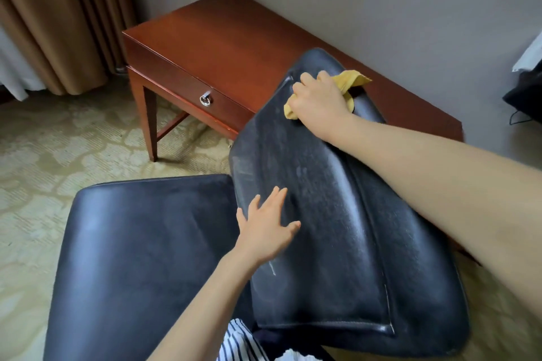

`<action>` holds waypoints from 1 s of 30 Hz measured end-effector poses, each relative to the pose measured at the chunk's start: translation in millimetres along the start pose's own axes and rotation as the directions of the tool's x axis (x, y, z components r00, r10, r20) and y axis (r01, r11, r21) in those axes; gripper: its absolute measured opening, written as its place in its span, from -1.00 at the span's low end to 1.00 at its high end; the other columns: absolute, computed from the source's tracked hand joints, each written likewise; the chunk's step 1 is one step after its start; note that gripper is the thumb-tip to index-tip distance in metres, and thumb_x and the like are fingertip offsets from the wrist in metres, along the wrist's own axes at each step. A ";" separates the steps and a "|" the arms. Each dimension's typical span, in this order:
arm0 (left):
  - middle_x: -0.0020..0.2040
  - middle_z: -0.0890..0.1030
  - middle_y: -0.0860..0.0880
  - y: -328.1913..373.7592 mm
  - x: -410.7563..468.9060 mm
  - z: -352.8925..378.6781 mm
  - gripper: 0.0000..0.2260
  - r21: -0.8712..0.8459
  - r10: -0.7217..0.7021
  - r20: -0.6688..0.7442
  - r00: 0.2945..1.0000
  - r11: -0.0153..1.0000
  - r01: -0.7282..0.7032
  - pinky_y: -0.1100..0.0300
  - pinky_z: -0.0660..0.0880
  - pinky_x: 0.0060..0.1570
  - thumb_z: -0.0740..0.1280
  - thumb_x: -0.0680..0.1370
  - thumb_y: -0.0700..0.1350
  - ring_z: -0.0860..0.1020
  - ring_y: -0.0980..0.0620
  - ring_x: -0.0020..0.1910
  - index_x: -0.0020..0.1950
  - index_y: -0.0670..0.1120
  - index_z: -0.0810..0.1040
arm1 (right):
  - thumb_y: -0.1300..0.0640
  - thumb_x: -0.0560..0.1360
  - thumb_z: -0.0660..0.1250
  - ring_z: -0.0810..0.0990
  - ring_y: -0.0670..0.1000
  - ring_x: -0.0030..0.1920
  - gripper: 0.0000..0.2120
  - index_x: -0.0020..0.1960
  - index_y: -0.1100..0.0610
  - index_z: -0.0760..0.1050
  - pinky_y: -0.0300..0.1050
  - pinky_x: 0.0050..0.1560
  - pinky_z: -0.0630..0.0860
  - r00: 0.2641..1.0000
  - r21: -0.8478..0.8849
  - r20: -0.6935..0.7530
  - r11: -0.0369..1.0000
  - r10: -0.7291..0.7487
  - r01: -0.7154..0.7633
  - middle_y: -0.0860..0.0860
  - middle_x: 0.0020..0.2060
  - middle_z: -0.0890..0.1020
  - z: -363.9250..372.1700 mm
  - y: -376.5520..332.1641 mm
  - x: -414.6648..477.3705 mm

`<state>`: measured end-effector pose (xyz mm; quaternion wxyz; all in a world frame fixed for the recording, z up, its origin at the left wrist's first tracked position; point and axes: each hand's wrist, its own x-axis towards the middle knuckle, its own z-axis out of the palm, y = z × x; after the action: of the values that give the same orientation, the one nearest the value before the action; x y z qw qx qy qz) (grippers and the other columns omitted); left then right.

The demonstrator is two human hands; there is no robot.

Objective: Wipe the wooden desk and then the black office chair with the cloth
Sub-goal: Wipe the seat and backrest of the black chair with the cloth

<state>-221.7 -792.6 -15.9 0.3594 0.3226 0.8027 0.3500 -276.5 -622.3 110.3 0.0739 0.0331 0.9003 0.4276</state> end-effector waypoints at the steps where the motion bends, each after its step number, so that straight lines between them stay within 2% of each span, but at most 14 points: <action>1: 0.56 -0.03 0.14 -3.5 1.9 5.0 -0.42 0.031 -0.007 0.019 1.000 1.000 0.006 -0.18 -0.25 0.42 0.20 0.58 0.06 -0.13 -0.06 0.53 0.54 0.11 -0.01 | 0.30 0.47 0.23 0.43 0.09 0.09 -0.81 -0.01 0.10 0.54 -0.04 -0.12 0.21 0.999 0.057 0.032 0.998 -0.011 0.009 0.03 -0.05 0.54 6.3 -7.2 4.2; 3: 0.56 -0.05 0.13 -9.6 7.2 10.1 -0.45 0.062 -0.036 0.017 0.999 0.997 0.035 -0.21 -0.23 0.41 0.17 0.60 0.02 -0.12 -0.10 0.53 0.53 0.09 0.01 | 0.35 0.48 0.19 0.40 0.14 0.08 -0.81 -0.01 0.16 0.51 -0.02 -0.13 0.18 0.999 0.090 0.031 0.996 -0.022 0.019 0.09 -0.04 0.52 14.2 -15.1 6.9; 6: 0.56 -0.01 0.11 -15.7 16.5 7.6 -0.50 0.021 -0.099 -0.024 0.995 0.995 0.100 -0.23 -0.20 0.40 0.15 0.60 -0.02 -0.08 -0.13 0.53 0.52 0.06 0.07 | 0.33 0.49 0.17 0.38 0.15 0.10 -0.81 -0.01 0.17 0.51 -0.03 -0.14 0.19 0.997 0.137 0.040 0.988 -0.071 0.065 0.09 -0.03 0.52 20.2 -15.8 4.2; 11: 0.55 0.05 0.12 -15.3 33.3 -3.5 -0.56 -0.037 -0.103 -0.059 0.993 0.994 0.101 -0.23 -0.19 0.40 0.13 0.60 -0.06 -0.05 -0.13 0.53 0.49 0.05 0.16 | 0.27 0.52 0.16 0.39 0.11 0.10 -0.80 0.05 0.12 0.50 -0.07 -0.13 0.18 0.956 0.145 0.108 0.956 -0.272 0.255 0.04 0.00 0.52 25.2 -29.3 -15.6; 14: 0.55 0.05 0.13 -16.2 38.9 -9.8 -0.54 -0.030 -0.107 -0.069 0.992 0.994 0.105 -0.22 -0.20 0.41 0.10 0.60 -0.11 -0.05 -0.12 0.53 0.51 0.06 0.14 | 0.21 0.51 0.18 0.40 0.10 0.08 -0.83 0.05 0.10 0.49 -0.07 -0.13 0.17 0.926 0.171 0.128 0.927 -0.356 0.333 0.02 -0.02 0.53 23.4 -43.5 -37.3; 18: 0.56 0.01 0.13 -14.7 41.8 -9.4 -0.47 -0.019 -0.096 -0.017 0.995 0.995 0.095 -0.22 -0.20 0.42 0.06 0.58 -0.21 -0.08 -0.12 0.53 0.53 0.07 0.06 | 0.18 0.48 0.23 0.45 0.11 0.03 -0.84 0.00 0.07 0.54 -0.06 -0.14 0.19 0.863 0.335 0.158 0.848 -0.481 0.411 0.02 -0.07 0.56 16.4 -70.3 -85.5; 22: 0.56 -0.07 0.15 -10.8 42.2 -3.1 -0.33 -0.020 -0.035 0.047 0.998 0.999 0.036 -0.21 -0.23 0.42 0.03 0.50 -0.33 -0.15 -0.11 0.53 0.54 0.10 -0.05 | 0.07 0.33 0.37 0.52 0.01 -0.18 -0.94 -0.20 -0.01 0.56 -0.13 -0.22 0.35 0.756 0.392 0.182 0.752 -0.628 0.530 -0.07 -0.29 0.56 0.6 -81.6 -143.8; 24: 0.56 -0.07 0.14 -9.5 43.6 -0.5 -0.29 -0.010 -0.017 0.063 0.998 1.000 0.017 -0.22 -0.23 0.43 0.02 0.45 -0.36 -0.16 -0.12 0.53 0.54 0.08 -0.06 | 0.02 0.17 0.45 0.47 -0.06 -0.32 -0.87 -0.33 -0.05 0.53 -0.20 -0.32 0.36 0.744 0.427 0.100 0.704 -0.660 0.567 -0.13 -0.42 0.48 -3.6 -70.5 -169.3; 25: 0.56 -0.06 0.13 -8.2 44.4 -1.0 -0.28 -0.001 -0.014 0.068 0.998 1.000 0.014 -0.22 -0.22 0.43 0.02 0.44 -0.37 -0.15 -0.13 0.53 0.54 0.08 -0.06 | 0.04 0.15 0.47 0.44 -0.07 -0.35 -0.85 -0.34 -0.06 0.51 -0.20 -0.35 0.36 0.739 0.437 0.072 0.687 -0.670 0.580 -0.14 -0.44 0.45 -6.1 -63.2 -179.1; 28: 0.56 0.00 0.11 -8.5 47.3 -2.5 -0.29 -0.004 -0.008 0.079 0.997 1.000 0.008 -0.21 -0.21 0.43 0.02 0.43 -0.37 -0.13 -0.15 0.53 0.53 0.07 -0.03 | 0.15 0.28 0.33 0.42 -0.06 -0.35 -0.89 -0.27 -0.07 0.51 -0.19 -0.37 0.36 0.760 0.415 -0.054 0.678 -0.647 0.607 -0.13 -0.40 0.45 -8.5 -41.4 -189.4; 30: 0.55 0.06 0.09 -12.4 49.7 -6.0 -0.30 -0.009 0.008 0.091 0.996 1.000 -0.007 -0.21 -0.21 0.43 0.03 0.45 -0.37 -0.12 -0.15 0.53 0.53 0.06 0.00 | 0.22 0.40 0.18 0.45 -0.02 -0.34 -0.78 -0.20 -0.02 0.57 -0.17 -0.37 0.40 0.800 0.367 -0.131 0.721 -0.585 0.588 -0.09 -0.37 0.48 -5.0 -26.7 -175.5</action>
<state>-256.4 -763.1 -40.2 0.3957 0.3394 0.7828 0.3398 -104.0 -664.6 111.0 0.1947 -0.2403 0.9309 0.1945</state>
